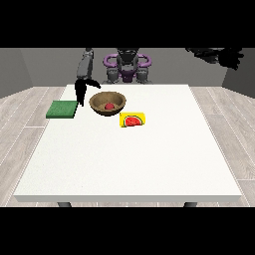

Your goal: Pick the cup and pour the ball into the bowl, then pick the bowl and place it on the pad

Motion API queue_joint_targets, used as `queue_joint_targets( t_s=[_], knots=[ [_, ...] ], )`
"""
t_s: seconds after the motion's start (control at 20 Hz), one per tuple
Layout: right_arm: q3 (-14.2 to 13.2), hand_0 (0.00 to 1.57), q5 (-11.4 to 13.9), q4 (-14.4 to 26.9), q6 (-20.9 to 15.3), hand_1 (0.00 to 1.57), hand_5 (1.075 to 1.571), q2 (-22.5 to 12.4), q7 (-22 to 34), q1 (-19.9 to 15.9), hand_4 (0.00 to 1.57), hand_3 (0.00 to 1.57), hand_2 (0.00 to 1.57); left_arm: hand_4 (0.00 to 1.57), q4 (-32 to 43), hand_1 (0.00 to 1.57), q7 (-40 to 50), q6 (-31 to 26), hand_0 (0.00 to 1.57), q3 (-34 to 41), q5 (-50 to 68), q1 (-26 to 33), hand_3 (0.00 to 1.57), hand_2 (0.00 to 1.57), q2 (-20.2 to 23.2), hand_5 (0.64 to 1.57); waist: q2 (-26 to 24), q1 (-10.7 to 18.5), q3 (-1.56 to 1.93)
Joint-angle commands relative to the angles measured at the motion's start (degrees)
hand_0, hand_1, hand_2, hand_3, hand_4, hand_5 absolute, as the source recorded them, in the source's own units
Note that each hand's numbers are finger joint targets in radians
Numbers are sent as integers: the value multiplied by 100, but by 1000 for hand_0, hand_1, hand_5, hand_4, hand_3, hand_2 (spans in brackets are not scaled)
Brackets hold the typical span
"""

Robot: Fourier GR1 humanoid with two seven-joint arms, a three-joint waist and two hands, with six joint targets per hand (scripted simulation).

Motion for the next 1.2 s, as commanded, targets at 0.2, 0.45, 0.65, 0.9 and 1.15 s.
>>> queue_joint_targets(
  t_s=[0.2,0.45,0.65,0.9,1.15],
  knots=[
    [-269,0,-31,1774,-6,0,1569,128,-733,-689,346,0,0,0,-363,0,744,4,0,-85,191,-517,0,0,231,1535,5,108,0],
    [-539,0,-217,2387,43,0,1571,-78,-756,-1092,401,0,0,0,-360,0,770,-93,0,119,388,-565,0,0,475,1539,65,161,-2],
    [-677,0,-237,2900,-20,0,1571,-182,-899,-1422,376,0,0,0,-457,0,995,-268,0,100,535,-686,0,0,594,1528,190,272,-1],
    [-748,0,-204,3282,174,0,1566,-306,-1363,-1293,294,0,0,0,-818,0,925,3,0,-11,457,-526,0,0,374,1527,273,369,1],
    [-482,0,-46,3131,-365,0,1570,141,-1096,-1703,385,0,0,0,-512,0,1272,-220,0,25,584,-1050,0,0,760,1539,327,366,-4]
  ],
)
